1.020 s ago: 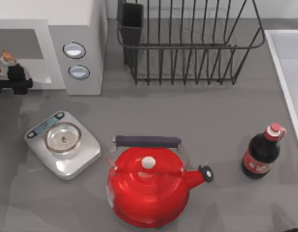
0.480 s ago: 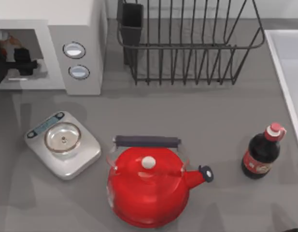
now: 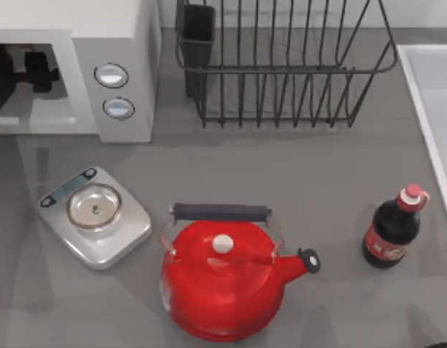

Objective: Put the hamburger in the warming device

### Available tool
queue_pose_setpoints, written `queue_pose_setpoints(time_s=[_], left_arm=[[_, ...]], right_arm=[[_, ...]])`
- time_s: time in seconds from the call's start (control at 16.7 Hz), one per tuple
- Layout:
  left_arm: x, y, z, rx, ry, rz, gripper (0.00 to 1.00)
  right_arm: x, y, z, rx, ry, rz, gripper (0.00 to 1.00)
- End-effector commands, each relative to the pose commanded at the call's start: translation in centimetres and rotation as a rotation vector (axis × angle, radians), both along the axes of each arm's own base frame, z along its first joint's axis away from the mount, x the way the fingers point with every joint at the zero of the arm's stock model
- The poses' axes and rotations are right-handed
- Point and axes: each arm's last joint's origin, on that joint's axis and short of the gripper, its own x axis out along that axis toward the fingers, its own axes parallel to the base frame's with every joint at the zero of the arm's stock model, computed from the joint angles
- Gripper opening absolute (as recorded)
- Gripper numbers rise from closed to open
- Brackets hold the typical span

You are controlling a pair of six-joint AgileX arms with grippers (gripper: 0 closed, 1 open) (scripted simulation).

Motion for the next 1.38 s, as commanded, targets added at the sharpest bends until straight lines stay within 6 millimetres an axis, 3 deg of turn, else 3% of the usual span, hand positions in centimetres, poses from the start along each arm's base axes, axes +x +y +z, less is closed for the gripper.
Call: queue_pose_setpoints(time_s=[0.3,1.08,1.38], left_arm=[[0.21,-0.03,-0.09,0.000,0.004,0.000,0.00],[0.21,-0.03,-0.09,0.000,0.004,0.000,0.98],[0.21,-0.03,-0.09,0.000,0.004,0.000,1.00]], right_arm=[[0.00,0.00,0.00,0.000,0.000,0.000,1.00],[0.00,0.00,0.00,0.000,0.000,0.000,1.00],[0.00,0.00,0.00,0.000,0.000,0.000,1.00]])
